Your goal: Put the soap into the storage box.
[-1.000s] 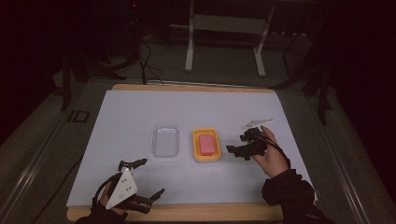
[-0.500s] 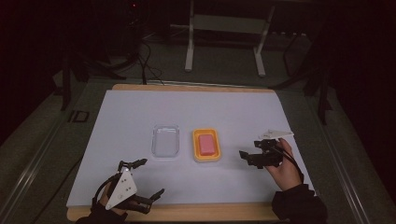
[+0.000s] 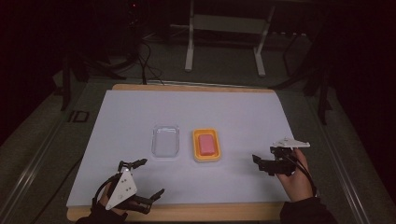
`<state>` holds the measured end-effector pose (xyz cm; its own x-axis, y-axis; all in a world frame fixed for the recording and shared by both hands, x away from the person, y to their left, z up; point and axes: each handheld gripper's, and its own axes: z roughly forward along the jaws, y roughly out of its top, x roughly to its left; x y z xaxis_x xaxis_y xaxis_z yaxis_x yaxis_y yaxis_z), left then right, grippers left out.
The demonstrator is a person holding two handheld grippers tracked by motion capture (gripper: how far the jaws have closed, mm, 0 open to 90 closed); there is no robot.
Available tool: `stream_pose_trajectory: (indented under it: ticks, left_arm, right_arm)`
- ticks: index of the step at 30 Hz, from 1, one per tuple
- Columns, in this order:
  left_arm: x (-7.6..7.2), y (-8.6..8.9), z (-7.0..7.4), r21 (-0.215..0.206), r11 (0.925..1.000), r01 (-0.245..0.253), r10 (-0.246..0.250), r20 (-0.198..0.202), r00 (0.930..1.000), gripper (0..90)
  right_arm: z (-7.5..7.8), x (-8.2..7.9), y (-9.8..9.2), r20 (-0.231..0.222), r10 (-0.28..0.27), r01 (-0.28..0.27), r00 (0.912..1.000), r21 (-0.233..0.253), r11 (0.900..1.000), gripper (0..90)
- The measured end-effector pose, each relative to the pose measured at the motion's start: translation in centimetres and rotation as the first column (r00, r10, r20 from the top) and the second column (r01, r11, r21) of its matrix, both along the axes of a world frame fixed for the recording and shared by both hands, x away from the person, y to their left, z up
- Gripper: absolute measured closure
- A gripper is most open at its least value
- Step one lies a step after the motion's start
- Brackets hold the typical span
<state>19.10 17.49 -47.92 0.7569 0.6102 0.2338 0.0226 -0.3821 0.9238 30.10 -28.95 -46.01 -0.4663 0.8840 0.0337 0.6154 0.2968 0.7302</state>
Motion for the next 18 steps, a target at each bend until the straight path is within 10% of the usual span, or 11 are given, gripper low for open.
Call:
stream_pose_trajectory:
  ticks: [18]
  left_arm:
    - [0.0, 0.0, 0.0, -0.003, 1.0, 0.002, -0.002, 0.0, 1.0, 0.7]
  right_arm:
    - [-2.2, -1.5, -1.0, 0.008, -0.067, 0.067, 0.9977, -0.022, 0.997, 18.7]
